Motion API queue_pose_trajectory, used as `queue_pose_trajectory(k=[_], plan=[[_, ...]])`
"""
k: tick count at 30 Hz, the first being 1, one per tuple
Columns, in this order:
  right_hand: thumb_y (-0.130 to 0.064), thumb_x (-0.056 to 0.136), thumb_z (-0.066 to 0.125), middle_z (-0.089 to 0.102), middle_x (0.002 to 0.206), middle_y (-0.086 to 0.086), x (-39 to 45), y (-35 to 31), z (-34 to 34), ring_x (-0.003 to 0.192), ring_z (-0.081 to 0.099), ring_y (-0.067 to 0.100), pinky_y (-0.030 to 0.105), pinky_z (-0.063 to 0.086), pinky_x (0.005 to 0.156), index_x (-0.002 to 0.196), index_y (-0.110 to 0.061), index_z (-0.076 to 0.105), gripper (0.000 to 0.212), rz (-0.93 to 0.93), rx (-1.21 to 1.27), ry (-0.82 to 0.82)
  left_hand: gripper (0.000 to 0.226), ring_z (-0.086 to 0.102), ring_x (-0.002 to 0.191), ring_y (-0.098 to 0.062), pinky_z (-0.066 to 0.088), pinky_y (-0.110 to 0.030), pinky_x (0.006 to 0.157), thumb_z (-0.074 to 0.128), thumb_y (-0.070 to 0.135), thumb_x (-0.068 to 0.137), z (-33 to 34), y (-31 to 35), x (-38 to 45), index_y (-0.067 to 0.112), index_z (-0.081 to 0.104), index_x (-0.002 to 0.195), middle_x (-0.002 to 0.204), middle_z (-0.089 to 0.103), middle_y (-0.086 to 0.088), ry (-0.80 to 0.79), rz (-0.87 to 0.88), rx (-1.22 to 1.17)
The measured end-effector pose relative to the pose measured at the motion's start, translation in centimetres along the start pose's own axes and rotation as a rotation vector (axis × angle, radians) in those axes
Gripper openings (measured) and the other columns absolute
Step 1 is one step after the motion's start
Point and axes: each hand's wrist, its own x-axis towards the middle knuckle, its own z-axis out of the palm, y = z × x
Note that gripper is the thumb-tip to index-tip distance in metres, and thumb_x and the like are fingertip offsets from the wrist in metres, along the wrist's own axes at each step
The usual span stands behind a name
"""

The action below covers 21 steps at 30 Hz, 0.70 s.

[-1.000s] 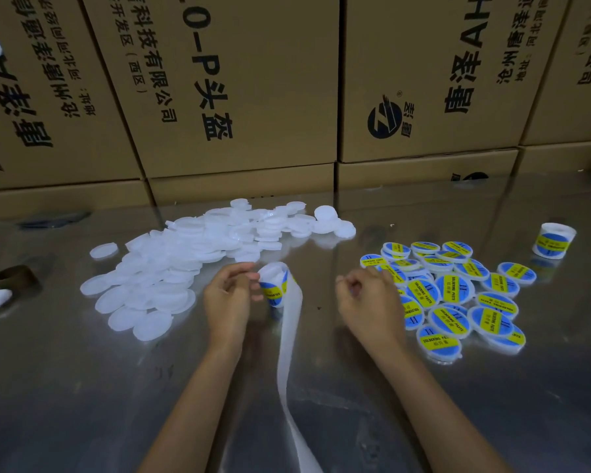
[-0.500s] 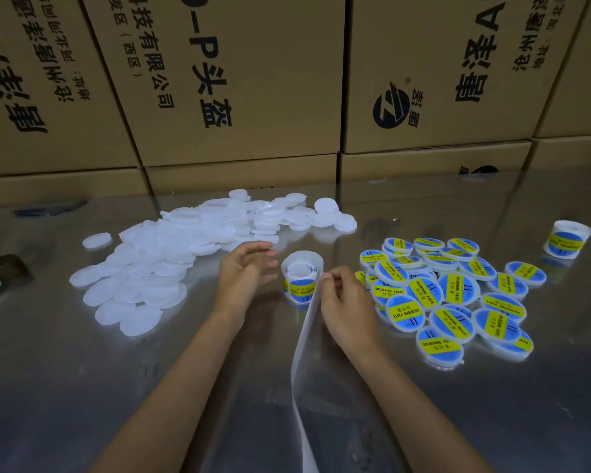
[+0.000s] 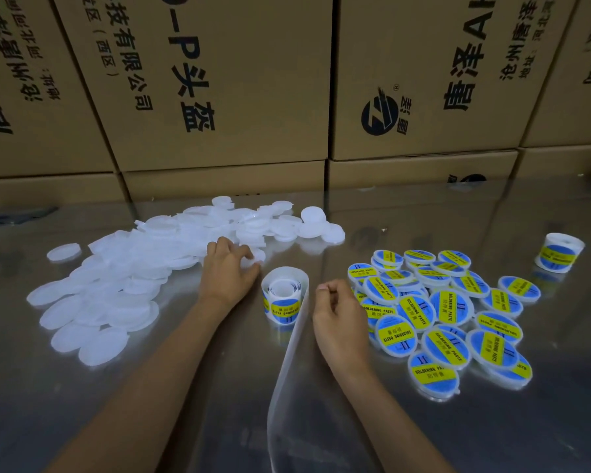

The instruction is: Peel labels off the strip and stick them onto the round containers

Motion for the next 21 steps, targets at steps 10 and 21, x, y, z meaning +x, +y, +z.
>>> queue_pose_trajectory(k=[10, 21], plan=[[-0.019, 0.095, 0.05, 0.06, 0.072, -0.007, 0.0, -0.2, -0.2, 0.071, 0.054, 0.008, 0.017, 0.034, 0.055, 0.081, -0.022, 0.054, 0.015, 0.025, 0.008, -0.025, 0.043, 0.037, 0.126, -0.03, 0.025, -0.026, 0.096, 0.063, 0.045, 0.093, -1.6, 0.2, -2.0, 0.019, 0.067, 0.127, 0.115, 0.057, -0.015, -0.255, -0.187, -0.126], [0.0, 0.096, 0.041, 0.054, 0.14, -0.008, -0.5, -0.4, -1.0, 0.131, 0.047, 0.006, 0.015, 0.031, 0.102, 0.143, -0.02, 0.046, 0.051, -0.022, 0.116, -0.289, 0.039, 0.055, 0.042, -0.014, 0.052, -0.026, 0.05, 0.061, 0.003, 0.092, -5.6, 1.7, -7.4, 0.028, 0.047, 0.118, 0.094, 0.063, -0.011, -0.054, -0.432, -0.732]])
